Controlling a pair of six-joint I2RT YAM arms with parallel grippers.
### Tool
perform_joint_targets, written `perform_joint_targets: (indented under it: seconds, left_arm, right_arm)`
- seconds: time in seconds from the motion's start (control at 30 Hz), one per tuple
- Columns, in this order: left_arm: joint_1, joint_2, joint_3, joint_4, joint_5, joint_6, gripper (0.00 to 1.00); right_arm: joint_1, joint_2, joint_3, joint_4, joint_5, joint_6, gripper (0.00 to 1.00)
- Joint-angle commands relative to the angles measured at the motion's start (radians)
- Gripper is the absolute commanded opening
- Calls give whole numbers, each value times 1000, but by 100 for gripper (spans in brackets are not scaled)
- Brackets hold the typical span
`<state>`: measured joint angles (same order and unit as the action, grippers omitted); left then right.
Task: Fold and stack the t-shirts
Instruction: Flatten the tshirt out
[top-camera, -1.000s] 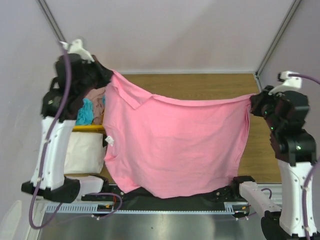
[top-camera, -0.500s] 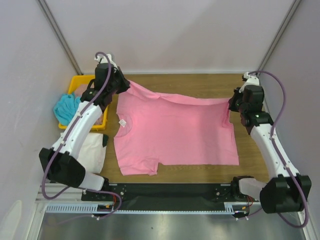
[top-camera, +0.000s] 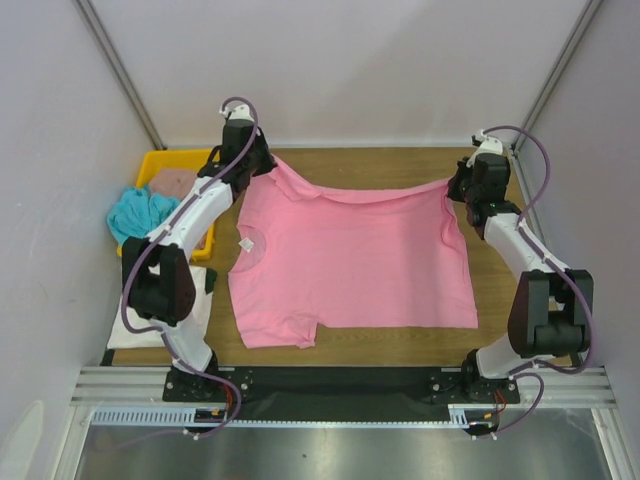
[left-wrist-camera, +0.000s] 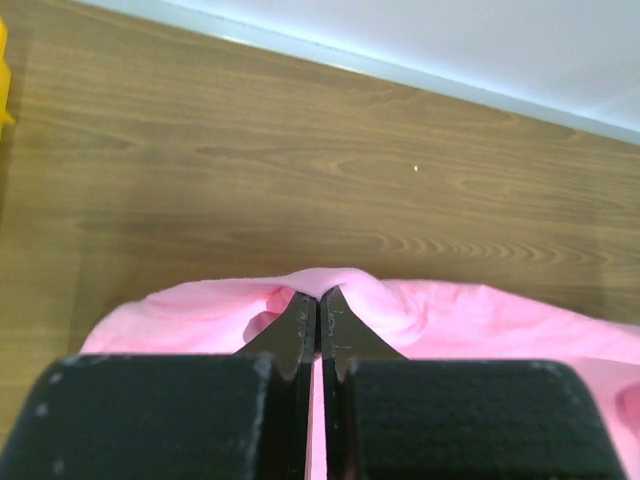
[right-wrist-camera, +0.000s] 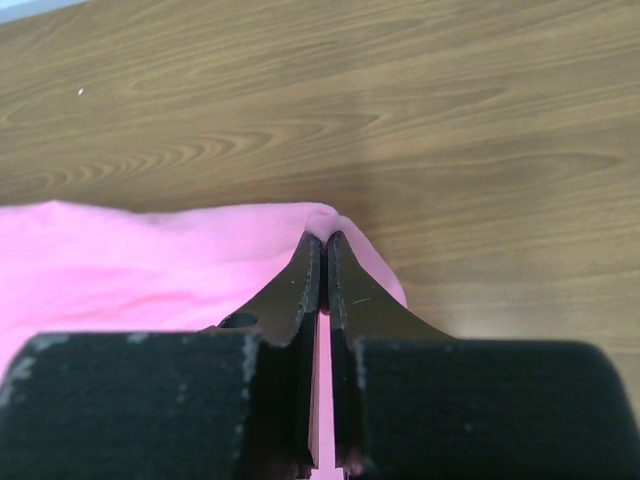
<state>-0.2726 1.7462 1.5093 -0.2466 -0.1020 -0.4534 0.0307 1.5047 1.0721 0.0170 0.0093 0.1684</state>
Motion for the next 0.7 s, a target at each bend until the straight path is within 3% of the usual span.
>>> perform_joint_targets:
  seconds: [0.0,0.4,0.67]
  left_arm:
    - [-2,41,80,85,-2,47,0]
    - [22,255,249,67,-15,12,0]
    - [76,351,361,-3,82,-22,0]
  right_arm:
    - [-21,50,66,124,0,3,0]
    - [-23,305,278,106,-63,-1,0]
    - [-69,428,373,70,-87,-10,0]
